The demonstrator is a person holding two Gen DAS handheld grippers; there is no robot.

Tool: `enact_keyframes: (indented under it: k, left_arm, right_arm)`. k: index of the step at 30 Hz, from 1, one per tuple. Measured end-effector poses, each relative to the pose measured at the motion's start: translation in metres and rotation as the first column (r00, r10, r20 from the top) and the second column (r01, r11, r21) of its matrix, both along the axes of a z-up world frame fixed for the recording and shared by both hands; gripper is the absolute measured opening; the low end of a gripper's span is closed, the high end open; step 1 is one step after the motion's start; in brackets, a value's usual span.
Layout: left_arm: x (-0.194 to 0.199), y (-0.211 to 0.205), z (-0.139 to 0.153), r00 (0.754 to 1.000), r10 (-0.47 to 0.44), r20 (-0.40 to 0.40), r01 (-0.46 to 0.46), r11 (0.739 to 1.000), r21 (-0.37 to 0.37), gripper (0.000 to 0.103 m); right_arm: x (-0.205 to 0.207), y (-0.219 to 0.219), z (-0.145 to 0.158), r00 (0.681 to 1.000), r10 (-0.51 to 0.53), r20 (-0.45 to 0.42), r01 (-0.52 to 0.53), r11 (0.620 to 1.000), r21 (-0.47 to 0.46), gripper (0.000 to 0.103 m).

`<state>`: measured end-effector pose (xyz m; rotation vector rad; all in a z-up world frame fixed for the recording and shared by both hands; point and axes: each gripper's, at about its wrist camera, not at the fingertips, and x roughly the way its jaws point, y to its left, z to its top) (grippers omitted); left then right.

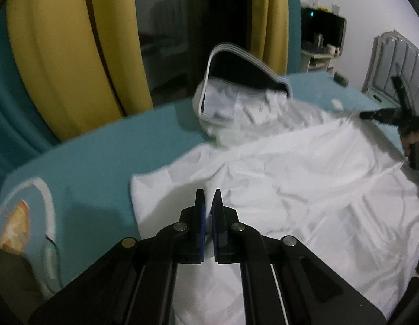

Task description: Fold large clothes

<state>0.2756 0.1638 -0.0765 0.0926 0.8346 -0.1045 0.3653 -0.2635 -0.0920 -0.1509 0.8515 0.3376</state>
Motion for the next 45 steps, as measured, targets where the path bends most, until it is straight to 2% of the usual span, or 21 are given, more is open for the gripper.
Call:
enact_keyframes:
  k: [2,6,7,8,10,11,12,13,14,15,16,22,25,28,29,30,31,33,37,42,45]
  left_arm:
    - [0.009,0.002,-0.024,0.997,0.005,-0.082,-0.004,1.0,0.01,0.005]
    - [0.015,0.007,-0.032,0.992,0.009,-0.128,-0.011,1.0,-0.014,0.012]
    - [0.018,0.012,-0.027,0.99,0.027,-0.142,-0.033,0.999,-0.036,0.022]
    - [0.02,0.016,-0.023,0.99,0.04,-0.133,-0.047,0.998,-0.048,0.039]
    - [0.024,0.023,-0.011,0.992,0.063,-0.109,-0.071,0.995,-0.071,0.054]
    - [0.027,0.026,-0.007,0.992,0.068,-0.105,-0.076,0.994,-0.075,0.054]
    - [0.031,0.027,-0.003,0.992,0.07,-0.102,-0.078,0.994,-0.074,0.054]
    - [0.034,0.026,0.001,0.992,0.071,-0.1,-0.078,0.994,-0.07,0.054]
    - [0.038,0.027,0.003,0.993,0.07,-0.098,-0.077,0.995,-0.069,0.054]
    - [0.043,0.026,0.005,0.993,0.068,-0.096,-0.075,0.995,-0.069,0.054]
    - [0.048,0.025,0.006,0.993,0.065,-0.096,-0.072,0.995,-0.071,0.054]
    - [0.081,0.022,-0.004,0.989,0.083,-0.119,-0.095,0.99,-0.106,0.055]
    - [0.088,0.021,-0.01,0.988,0.085,-0.128,-0.101,0.987,-0.122,0.055]
    - [0.093,0.021,-0.016,0.986,0.086,-0.142,-0.105,0.985,-0.136,0.055]
    - [0.094,0.02,-0.017,0.986,0.085,-0.145,-0.104,0.985,-0.136,0.055]
    - [0.095,0.02,-0.019,0.985,0.085,-0.148,-0.104,0.986,-0.131,0.055]
    - [0.095,0.02,-0.019,0.985,0.084,-0.148,-0.103,0.987,-0.126,0.055]
    - [0.097,0.02,-0.016,0.987,0.076,-0.14,-0.093,0.989,-0.117,0.055]
    - [0.104,0.017,-0.003,0.994,0.049,-0.101,-0.06,0.993,-0.101,0.055]
    - [0.126,0.01,0.02,0.999,0.03,-0.043,-0.034,0.994,-0.107,0.055]
    - [0.149,0.002,0.039,1.0,0.023,0.005,-0.022,0.988,-0.15,0.055]
  right_arm:
    - [0.005,-0.002,-0.005,1.0,-0.008,-0.026,0.008,1.0,-0.002,0.001]
    - [0.01,0.005,-0.004,0.998,0.01,-0.068,-0.014,0.998,-0.056,0.002]
    - [0.012,0.007,-0.001,0.997,0.012,-0.078,-0.017,0.998,-0.067,0.003]
    - [0.014,0.009,0.004,0.997,0.013,-0.075,-0.019,0.997,-0.078,0.003]
    - [0.019,0.017,0.015,0.999,0.024,-0.047,-0.029,0.995,-0.095,0.007]
    - [0.023,0.023,0.021,0.999,0.035,-0.033,-0.038,0.995,-0.097,0.008]
    - [0.028,0.031,0.025,0.999,0.048,-0.024,-0.05,0.994,-0.098,0.016]
    - [0.034,0.039,0.029,0.998,0.062,-0.017,-0.064,0.993,-0.096,0.031]
    - [0.041,0.049,0.033,0.996,0.084,-0.006,-0.084,0.993,-0.088,0.041]
    - [0.047,0.064,0.036,0.994,0.111,0.008,-0.11,0.991,-0.077,0.057]
    - [0.052,0.076,0.038,0.99,0.142,0.025,-0.14,0.988,-0.069,0.063]
    - [0.086,0.176,0.039,0.936,0.34,0.087,-0.333,0.939,-0.079,0.063]
    - [0.094,0.219,0.036,0.91,0.39,0.138,-0.373,0.918,-0.135,0.063]
    - [0.1,0.25,0.027,0.888,0.423,0.182,-0.376,0.894,-0.244,0.059]
    - [0.102,0.255,0.023,0.883,0.427,0.193,-0.369,0.887,-0.276,0.051]
    - [0.104,0.258,0.017,0.885,0.426,0.189,-0.36,0.883,-0.302,0.016]
    - [0.106,0.258,0.014,0.891,0.416,0.183,-0.344,0.88,-0.327,0.003]
    - [0.102,0.251,0.015,0.886,0.416,0.204,-0.333,0.878,-0.344,0.003]
    - [0.076,0.227,0.023,0.861,0.462,0.212,-0.347,0.839,-0.419,0.002]
    - [0.047,0.197,0.01,0.825,0.554,0.114,-0.448,0.763,-0.467,0.003]
    - [0.04,0.183,0.004,0.819,0.566,0.093,-0.48,0.766,-0.428,0.007]
